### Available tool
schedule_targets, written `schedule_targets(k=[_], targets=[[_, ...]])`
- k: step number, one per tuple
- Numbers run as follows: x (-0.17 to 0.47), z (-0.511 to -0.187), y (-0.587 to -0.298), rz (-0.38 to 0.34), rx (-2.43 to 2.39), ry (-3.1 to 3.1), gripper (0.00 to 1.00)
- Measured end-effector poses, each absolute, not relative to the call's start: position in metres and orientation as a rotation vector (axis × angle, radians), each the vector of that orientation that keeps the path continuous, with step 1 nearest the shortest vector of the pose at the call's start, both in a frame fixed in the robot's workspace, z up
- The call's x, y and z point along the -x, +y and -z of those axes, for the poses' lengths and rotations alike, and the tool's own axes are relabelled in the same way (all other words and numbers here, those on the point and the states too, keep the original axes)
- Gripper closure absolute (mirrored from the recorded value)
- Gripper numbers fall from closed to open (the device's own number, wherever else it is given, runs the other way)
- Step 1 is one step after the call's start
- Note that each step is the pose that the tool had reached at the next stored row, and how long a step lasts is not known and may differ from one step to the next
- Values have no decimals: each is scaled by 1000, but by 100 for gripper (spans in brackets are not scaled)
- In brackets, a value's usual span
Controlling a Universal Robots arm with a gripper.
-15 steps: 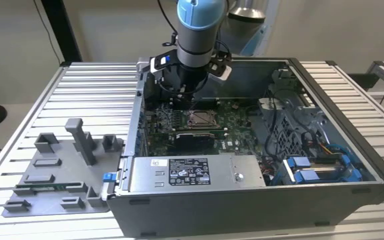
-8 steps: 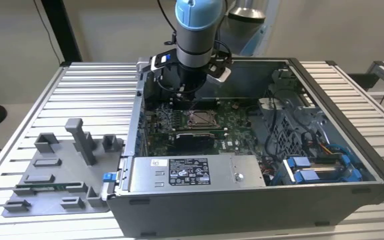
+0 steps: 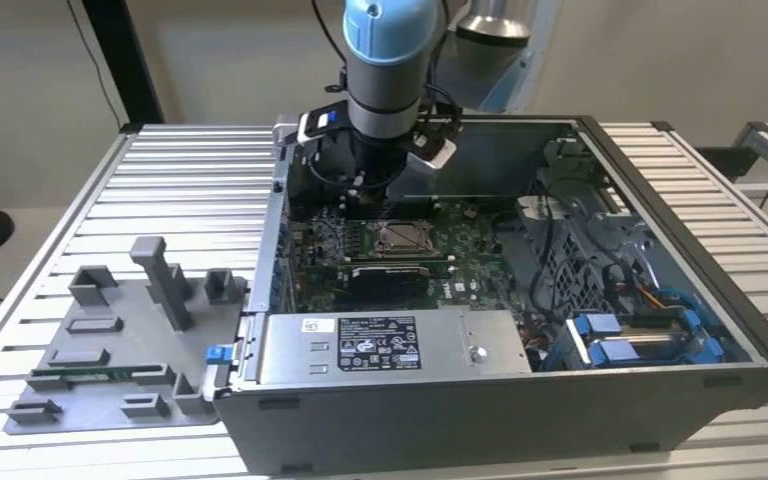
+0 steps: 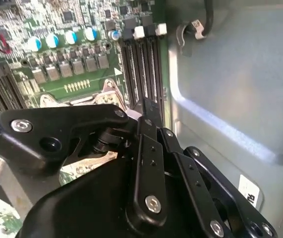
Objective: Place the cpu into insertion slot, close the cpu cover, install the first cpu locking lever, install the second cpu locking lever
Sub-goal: 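Install the first cpu locking lever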
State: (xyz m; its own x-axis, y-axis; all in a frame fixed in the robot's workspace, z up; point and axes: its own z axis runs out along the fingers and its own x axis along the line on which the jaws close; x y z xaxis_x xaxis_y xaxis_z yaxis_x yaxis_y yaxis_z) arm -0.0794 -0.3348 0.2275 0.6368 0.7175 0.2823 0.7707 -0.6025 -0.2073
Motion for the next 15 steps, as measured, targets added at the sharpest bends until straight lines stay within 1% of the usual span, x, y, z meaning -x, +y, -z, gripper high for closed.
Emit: schedule_targets(k=[7, 15], targets=[[80, -216, -335, 244, 2551, -1195, 100], [80, -210, -335, 244, 2551, -1195, 100]])
